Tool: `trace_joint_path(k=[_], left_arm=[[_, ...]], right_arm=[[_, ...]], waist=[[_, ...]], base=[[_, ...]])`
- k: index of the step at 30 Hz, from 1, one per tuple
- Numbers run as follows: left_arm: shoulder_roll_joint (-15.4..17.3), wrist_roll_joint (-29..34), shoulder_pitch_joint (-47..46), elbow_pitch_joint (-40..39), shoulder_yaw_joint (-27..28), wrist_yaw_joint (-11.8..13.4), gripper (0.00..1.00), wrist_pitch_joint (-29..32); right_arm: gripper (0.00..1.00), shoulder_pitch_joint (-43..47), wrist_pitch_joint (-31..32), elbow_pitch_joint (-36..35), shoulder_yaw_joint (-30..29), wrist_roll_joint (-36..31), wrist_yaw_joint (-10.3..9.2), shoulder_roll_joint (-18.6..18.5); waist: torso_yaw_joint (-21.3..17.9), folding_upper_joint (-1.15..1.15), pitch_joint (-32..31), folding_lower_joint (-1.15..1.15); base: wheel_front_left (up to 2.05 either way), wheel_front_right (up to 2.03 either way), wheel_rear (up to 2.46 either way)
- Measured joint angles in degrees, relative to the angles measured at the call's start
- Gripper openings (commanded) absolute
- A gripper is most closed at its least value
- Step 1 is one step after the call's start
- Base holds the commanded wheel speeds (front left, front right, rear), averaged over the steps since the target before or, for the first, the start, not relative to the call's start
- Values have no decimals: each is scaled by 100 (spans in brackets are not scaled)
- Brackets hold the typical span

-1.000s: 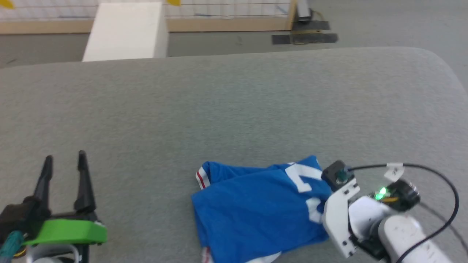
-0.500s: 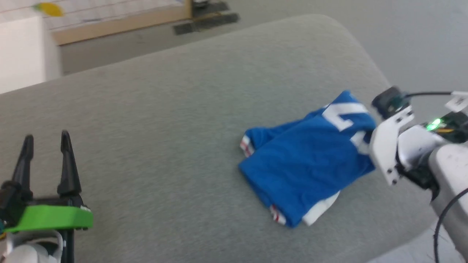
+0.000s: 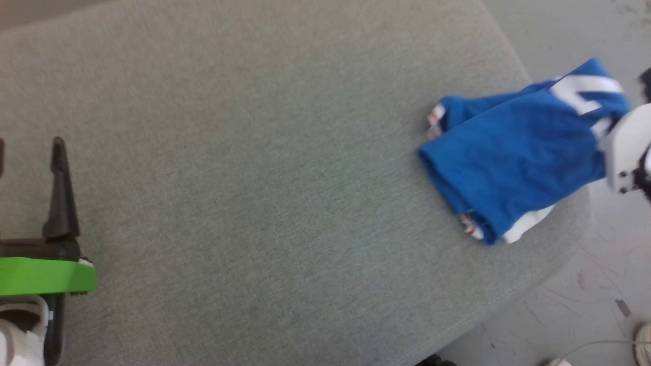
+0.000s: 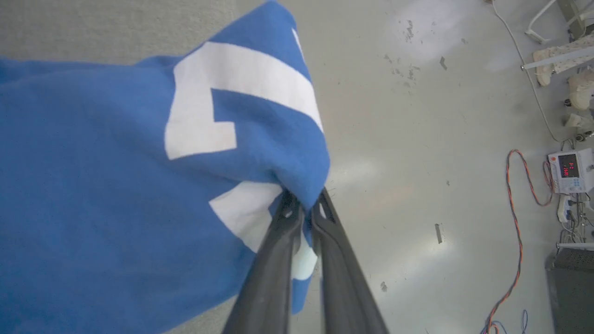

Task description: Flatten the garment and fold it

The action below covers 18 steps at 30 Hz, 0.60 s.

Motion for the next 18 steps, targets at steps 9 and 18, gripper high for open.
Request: trace_joint_path(k=[9, 18], left_arm=[[69, -10, 75, -134, 147, 57, 100, 45], [-298, -119, 88, 290, -20, 108, 100, -431]], right_arm=[[100, -159, -316, 489, -1394, -989, 0, 376], [100, -309, -1263, -398, -1415, -713, -1, 534]], waist=[[219, 0, 579, 1], [454, 0, 169, 0]], base=[[0, 0, 0], [0, 0, 0]])
